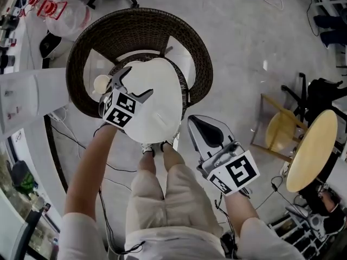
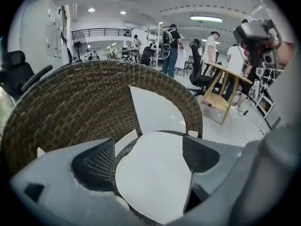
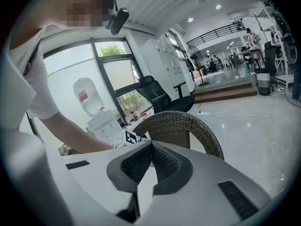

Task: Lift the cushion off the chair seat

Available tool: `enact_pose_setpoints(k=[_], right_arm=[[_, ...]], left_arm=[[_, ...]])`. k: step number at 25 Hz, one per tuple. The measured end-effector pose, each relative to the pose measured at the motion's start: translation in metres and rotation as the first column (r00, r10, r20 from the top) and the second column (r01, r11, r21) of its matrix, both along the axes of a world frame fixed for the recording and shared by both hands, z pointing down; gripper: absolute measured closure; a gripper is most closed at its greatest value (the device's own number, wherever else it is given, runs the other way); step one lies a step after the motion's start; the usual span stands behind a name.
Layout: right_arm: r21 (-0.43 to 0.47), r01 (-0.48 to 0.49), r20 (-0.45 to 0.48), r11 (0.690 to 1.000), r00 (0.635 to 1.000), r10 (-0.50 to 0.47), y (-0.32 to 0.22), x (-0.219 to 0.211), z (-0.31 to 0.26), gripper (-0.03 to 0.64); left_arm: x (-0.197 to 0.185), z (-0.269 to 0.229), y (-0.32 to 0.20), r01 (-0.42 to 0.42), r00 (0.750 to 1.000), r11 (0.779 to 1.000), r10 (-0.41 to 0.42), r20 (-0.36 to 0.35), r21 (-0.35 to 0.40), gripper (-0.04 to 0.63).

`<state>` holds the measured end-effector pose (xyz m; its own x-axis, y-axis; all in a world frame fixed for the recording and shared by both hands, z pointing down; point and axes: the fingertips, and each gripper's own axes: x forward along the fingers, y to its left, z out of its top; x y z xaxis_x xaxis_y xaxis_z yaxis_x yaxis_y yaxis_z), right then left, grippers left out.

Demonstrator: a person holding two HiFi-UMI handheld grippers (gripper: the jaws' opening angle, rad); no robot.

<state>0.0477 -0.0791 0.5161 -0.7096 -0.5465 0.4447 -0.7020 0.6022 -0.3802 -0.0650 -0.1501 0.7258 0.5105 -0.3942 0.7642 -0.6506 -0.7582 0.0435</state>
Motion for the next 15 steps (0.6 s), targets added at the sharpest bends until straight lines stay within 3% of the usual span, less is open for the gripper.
enact_pose_setpoints(k=[6,10,15], right_arm=[[0.034,0.07,0.027,0.997,0.997,-0.07,-0.02,-0.005,0.02,0.615],[0.032,0.06,0.026,0.998,0.998,-0.061,-0.025,0.01,0.03,0.615],[-0.01,0.042,-0.007,0.999,0.999,-0.042,-0.017,0.036,0.058,0.615]], left_arm=[[0.02,0.059,-0.015,-0.115,0.989,0.991,0.121,0.086,-0.069,0.153],[0.026,0.092,-0.022,-0.159,0.976,0.981,0.173,0.13,-0.114,0.153],[0.04,0.127,-0.027,-0.198,0.969,0.969,0.216,0.118,-0.148,0.153]])
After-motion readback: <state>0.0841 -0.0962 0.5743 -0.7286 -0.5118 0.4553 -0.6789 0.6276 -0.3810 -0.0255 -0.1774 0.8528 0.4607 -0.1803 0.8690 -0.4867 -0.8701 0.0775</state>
